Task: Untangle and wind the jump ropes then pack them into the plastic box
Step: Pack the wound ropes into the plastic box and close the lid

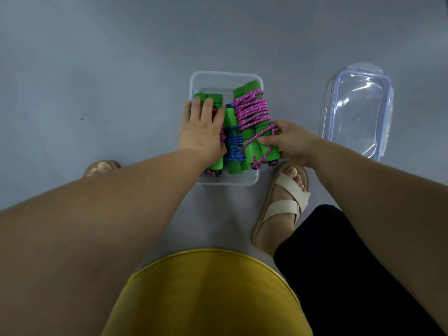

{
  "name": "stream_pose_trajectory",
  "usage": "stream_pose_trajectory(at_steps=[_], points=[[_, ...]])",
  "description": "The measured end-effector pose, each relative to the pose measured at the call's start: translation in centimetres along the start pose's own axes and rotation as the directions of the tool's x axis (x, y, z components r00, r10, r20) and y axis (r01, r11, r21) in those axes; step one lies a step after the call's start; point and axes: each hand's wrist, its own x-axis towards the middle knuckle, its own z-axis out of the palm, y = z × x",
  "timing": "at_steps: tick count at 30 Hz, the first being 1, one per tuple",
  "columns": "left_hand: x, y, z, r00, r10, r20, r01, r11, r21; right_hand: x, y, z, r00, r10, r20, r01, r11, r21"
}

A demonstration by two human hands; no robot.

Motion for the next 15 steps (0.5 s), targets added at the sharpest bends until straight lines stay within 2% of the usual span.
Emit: stream_pose_trajectory(at_steps=[5,7,9,10,12,13,15], points=[[0.6,-0.7,1.0,0.993,0.063,0.103,-0.06,0.998,-0.028,-0.1,-0.1,0.0,1.0,-0.012,-0.005,0.012,1.0,-0.007],[0.8,-1.3,0.7,0.984,0.089,0.157,-0.084,0.996,-0.037,-0.3,-0.4,-0.4,0.999,-0.036,-0.023,0.034,0.998,-0.055],[0.7,-1.7,0.3,0.98,0.111,0.166,-0.09,0.987,-0.133,-0.6,-1.1,-1.3,0.998,-0.051,-0.024,0.047,0.988,-0.149],[0.5,-1.7,-0.1,0.987,0.102,0.124,-0.069,0.967,-0.246,-0.7,-1.7,-1.8,0.999,-0.049,-0.011,0.046,0.979,-0.201],[0.1,-1.7,-1.2,0.999,0.002,-0.043,-0.023,0.861,-0.507,-1.1,-3.0,-2.8,0.998,-0.055,0.027,0.061,0.961,-0.271],[0.0,-1.6,-1.9,0.99,-0.044,-0.135,-0.042,0.817,-0.575,-1.5,-3.7,-3.2,0.997,-0.063,0.048,0.074,0.95,-0.302],[0.2,-1.0,-3.1,0.971,0.028,-0.236,-0.153,0.833,-0.531,-2.3,-5.2,-3.8,0.994,-0.074,0.08,0.101,0.902,-0.419]])
